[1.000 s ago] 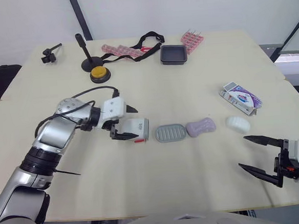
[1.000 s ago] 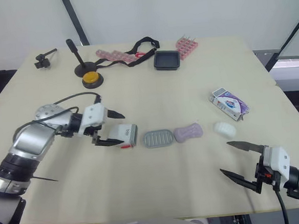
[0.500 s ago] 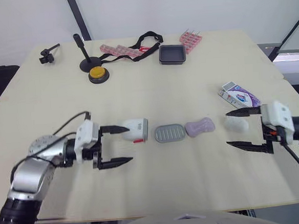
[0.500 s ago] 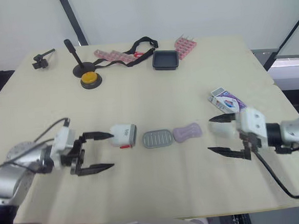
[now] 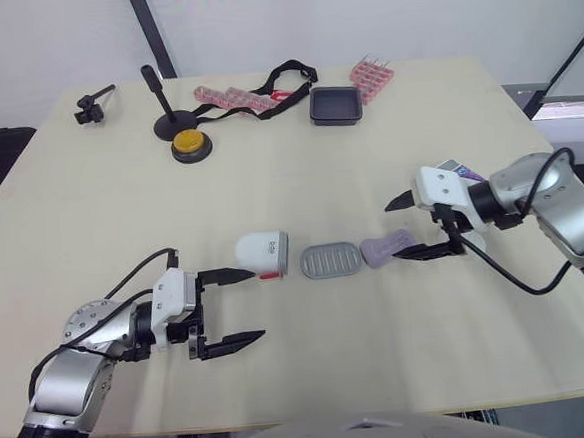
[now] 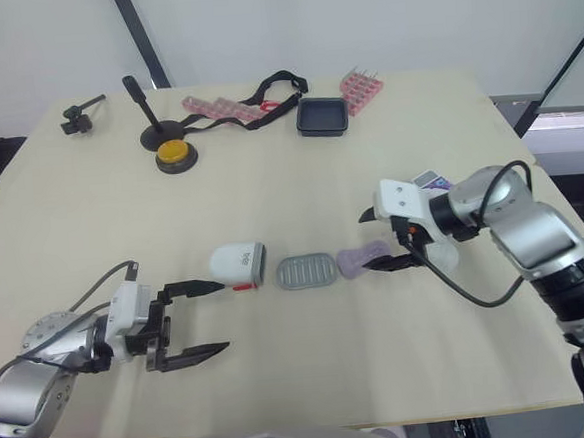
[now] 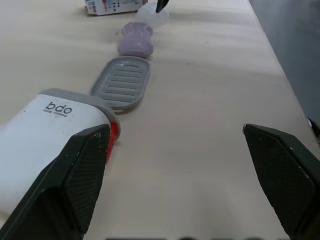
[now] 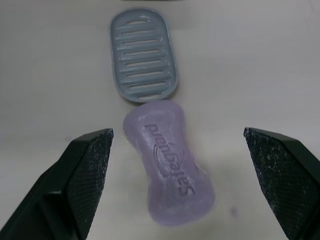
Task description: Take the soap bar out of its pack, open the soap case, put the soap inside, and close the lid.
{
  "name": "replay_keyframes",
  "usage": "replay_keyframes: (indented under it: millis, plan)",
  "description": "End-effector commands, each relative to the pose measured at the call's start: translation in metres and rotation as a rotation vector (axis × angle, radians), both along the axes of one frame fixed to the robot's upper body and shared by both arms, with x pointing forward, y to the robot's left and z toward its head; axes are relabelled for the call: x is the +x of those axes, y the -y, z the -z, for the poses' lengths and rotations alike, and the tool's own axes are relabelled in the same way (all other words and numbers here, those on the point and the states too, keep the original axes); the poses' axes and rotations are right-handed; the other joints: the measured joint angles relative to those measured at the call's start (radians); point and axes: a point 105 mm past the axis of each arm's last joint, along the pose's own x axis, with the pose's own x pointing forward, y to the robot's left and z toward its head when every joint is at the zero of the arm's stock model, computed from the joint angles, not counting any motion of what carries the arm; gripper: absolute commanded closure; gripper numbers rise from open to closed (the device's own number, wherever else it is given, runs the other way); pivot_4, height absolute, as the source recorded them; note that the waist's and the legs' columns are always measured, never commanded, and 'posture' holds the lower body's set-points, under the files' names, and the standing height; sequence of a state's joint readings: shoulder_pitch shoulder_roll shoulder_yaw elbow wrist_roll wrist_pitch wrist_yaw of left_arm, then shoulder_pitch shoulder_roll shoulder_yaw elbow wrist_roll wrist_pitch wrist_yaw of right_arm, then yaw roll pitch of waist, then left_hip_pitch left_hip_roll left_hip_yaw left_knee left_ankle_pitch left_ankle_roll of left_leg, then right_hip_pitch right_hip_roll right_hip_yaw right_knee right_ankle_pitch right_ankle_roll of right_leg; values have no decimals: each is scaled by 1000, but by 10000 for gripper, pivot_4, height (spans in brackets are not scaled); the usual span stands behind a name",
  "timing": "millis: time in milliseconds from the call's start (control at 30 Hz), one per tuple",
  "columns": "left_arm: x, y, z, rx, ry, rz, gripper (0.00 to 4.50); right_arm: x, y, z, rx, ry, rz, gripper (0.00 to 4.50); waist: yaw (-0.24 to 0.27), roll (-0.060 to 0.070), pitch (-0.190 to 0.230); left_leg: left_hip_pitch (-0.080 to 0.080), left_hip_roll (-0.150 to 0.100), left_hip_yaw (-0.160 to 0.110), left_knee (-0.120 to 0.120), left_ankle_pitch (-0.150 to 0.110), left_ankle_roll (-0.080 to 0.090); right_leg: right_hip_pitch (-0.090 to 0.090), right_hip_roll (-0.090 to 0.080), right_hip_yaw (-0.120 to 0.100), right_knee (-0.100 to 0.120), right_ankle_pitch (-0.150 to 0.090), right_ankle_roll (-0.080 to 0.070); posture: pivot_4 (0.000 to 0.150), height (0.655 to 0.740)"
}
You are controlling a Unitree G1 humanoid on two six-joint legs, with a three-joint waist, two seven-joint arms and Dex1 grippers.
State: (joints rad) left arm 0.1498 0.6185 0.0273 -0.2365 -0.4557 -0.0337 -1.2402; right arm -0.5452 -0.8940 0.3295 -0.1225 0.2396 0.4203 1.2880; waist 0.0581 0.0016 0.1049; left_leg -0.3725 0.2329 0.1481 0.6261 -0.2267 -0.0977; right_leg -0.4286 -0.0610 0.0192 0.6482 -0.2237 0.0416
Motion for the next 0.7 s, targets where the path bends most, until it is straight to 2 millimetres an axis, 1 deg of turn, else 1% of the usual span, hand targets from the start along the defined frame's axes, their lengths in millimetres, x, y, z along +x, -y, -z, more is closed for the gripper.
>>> replay_keyframes:
  millis: [33,200,433,700]
  plan:
    - [5,2,-6,-29,31,-62,77,4,-3,2,-41,15,-26,0,-1,0,0,0,0,0,0,0,0,0,0,0,0,0,0,1500,7291]
    - [3,5,-5,-33,36,-69,77,11,-6,7,-79,-2,-21,0,-2,0,0,0,0,0,0,0,-1,0,0,0,2,0,0,1500,7291]
    - [-3,7,-4,-20,62,-33,77,14,-5,16,-158,-19,-77,0,-1,0,0,0,0,1,0,0,-1,0,0,0,3,0,0,1500,7291]
    - [-5,8,-4,-26,70,-29,77,19,-9,25,-183,-7,-106,0,-2,0,0,0,0,1,1,0,-1,0,0,0,4,0,0,1500,7291]
